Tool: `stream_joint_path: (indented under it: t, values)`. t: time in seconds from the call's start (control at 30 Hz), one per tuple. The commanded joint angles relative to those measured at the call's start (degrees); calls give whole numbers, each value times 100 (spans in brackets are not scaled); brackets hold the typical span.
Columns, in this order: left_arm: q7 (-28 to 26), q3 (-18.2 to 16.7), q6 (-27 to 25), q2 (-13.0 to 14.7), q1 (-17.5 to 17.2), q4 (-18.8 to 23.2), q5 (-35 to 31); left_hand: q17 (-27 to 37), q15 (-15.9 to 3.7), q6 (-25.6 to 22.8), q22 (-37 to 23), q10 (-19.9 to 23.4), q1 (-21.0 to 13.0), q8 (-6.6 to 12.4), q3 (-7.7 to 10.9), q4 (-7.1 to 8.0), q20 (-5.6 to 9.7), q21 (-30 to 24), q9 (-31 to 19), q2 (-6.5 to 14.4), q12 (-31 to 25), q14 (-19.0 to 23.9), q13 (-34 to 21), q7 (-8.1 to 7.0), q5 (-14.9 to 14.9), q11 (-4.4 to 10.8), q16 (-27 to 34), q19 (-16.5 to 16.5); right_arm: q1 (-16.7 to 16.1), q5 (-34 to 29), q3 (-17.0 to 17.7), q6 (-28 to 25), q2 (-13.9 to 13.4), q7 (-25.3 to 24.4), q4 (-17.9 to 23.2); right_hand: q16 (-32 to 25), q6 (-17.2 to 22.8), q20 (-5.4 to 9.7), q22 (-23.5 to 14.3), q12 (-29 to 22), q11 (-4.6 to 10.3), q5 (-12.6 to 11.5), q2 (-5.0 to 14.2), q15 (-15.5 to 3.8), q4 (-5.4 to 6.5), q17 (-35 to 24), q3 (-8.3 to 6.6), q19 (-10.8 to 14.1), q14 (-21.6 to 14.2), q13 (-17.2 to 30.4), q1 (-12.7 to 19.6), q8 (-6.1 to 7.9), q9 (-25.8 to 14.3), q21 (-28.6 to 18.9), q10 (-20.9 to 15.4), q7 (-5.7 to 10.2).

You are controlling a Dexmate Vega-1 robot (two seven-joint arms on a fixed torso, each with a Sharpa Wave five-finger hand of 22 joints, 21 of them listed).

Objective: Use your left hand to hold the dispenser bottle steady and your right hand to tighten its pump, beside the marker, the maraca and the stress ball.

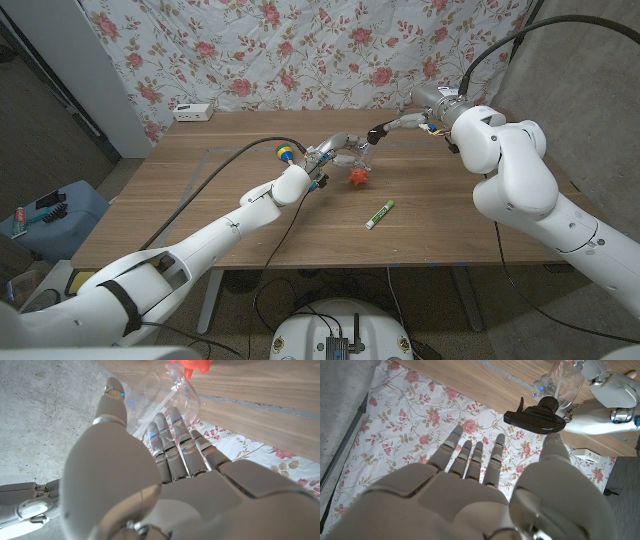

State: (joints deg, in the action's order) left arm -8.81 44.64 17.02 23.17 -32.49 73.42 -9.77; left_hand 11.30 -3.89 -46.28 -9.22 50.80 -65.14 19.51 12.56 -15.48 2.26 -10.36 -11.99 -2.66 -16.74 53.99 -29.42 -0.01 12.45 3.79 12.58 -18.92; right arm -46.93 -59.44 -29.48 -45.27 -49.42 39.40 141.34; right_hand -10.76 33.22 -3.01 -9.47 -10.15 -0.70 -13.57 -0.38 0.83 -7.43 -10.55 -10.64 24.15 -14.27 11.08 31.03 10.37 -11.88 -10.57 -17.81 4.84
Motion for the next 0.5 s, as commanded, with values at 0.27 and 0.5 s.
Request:
stream_joint_path:
  t: [0.27,0.5]
  values:
    - [-45,102,247,-207,162,-400,-15,17,-790,-1265,-6,418,27,21,713,647,547,2,6,694,-10,420,-15,-262,16,372,20,-36,146,712,114,198,-28,-275,-209,32,-426,-77,-21,10,-10,100,17,165,-143,-12,-126,-107,208,26,292,9,-34,8,303,25]
    - [-66,121,281,-241,182,-465,-16,19,-787,-1255,-6,422,31,14,722,652,545,3,6,698,0,410,-17,-261,16,377,17,-36,257,1032,57,178,-99,-431,-280,17,-437,-200,-19,-17,-40,84,-24,208,-221,-19,-201,-95,250,29,456,63,-36,-3,344,24]
